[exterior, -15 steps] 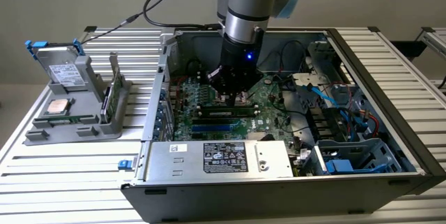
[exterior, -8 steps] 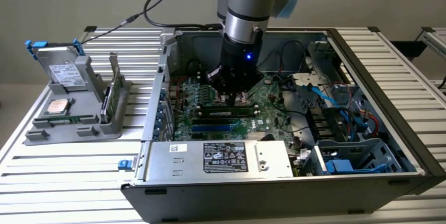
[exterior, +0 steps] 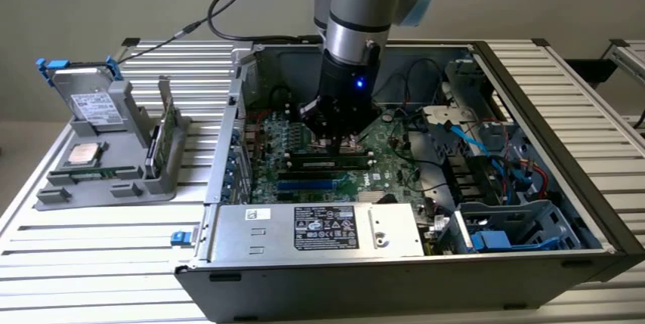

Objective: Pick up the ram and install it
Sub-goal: 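Press down the ram until it locks into place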

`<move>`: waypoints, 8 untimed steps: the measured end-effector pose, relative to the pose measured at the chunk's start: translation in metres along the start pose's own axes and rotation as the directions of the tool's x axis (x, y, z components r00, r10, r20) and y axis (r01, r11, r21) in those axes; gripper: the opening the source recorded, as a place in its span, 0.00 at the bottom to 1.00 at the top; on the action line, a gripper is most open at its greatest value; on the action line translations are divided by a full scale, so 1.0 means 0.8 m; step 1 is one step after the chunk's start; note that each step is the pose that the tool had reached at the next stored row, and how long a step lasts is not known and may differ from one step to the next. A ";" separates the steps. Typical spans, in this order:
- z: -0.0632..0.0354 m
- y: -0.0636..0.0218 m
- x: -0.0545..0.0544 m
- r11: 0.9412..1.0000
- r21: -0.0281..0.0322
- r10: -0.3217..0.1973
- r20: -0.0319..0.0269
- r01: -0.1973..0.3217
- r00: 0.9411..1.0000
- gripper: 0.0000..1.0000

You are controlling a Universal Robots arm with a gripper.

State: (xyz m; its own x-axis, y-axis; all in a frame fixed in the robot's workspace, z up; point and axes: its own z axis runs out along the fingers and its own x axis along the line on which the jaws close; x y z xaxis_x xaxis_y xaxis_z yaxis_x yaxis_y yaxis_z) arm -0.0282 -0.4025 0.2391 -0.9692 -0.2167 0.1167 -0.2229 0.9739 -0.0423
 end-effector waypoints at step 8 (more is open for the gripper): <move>0.000 -0.004 0.001 1.000 -0.002 0.017 0.001 -0.017 1.000 0.10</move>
State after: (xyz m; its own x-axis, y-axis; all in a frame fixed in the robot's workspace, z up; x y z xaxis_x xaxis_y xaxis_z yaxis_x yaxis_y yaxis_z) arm -0.0282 -0.4058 0.2395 -0.9730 -0.1998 0.1154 -0.2058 0.9777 -0.0429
